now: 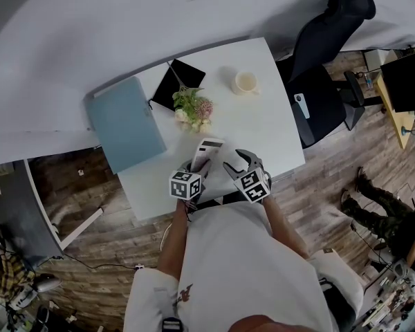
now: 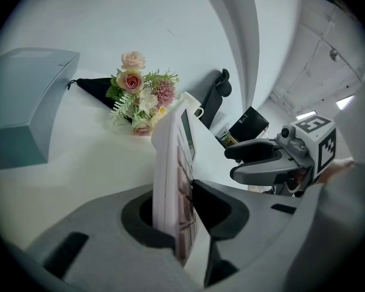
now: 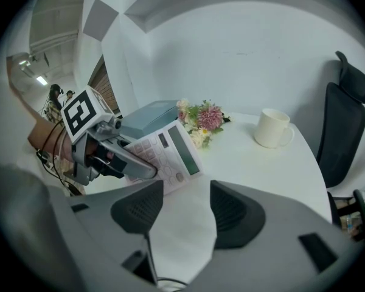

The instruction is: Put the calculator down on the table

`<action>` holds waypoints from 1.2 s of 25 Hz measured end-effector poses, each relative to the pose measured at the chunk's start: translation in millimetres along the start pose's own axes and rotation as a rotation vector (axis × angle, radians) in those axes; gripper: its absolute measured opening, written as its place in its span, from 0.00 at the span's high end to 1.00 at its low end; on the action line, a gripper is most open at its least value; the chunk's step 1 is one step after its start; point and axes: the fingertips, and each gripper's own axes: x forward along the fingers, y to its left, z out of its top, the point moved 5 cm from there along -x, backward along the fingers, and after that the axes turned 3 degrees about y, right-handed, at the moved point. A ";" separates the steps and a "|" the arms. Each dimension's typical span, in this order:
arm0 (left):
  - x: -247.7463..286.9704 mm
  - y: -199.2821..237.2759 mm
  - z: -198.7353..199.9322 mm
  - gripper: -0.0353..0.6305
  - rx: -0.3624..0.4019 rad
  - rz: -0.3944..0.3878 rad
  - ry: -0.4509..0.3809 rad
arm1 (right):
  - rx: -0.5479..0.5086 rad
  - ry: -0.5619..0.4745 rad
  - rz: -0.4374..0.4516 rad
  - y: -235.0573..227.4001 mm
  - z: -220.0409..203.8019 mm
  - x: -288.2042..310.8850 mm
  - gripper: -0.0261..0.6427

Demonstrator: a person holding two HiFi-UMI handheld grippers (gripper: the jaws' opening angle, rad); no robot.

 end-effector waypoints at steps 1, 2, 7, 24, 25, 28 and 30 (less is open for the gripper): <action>-0.4 0.6 0.0 0.79 0.004 0.004 -0.001 | 0.000 0.004 0.001 1.0 -0.1 0.1 0.59; -0.8 1.3 -0.1 0.79 0.008 0.009 -0.001 | -0.001 0.005 0.004 2.1 -0.1 0.4 0.59; -1.7 4.3 -0.6 0.76 0.023 0.031 -0.003 | 0.002 0.000 0.011 6.3 0.7 0.8 0.59; -3.8 6.0 -0.2 0.71 0.054 0.081 -0.014 | 0.019 -0.006 0.007 12.7 -3.9 -1.4 0.59; -4.1 6.0 -0.2 0.71 0.055 0.084 -0.016 | 0.015 -0.005 0.006 12.6 -3.9 -2.1 0.59; -5.3 6.3 -0.4 0.69 0.059 0.097 -0.020 | -0.001 -0.003 0.001 12.1 -4.2 -3.6 0.59; -4.9 7.4 -0.3 0.68 0.060 0.103 -0.022 | 0.001 -0.002 0.002 12.1 -5.0 -2.7 0.59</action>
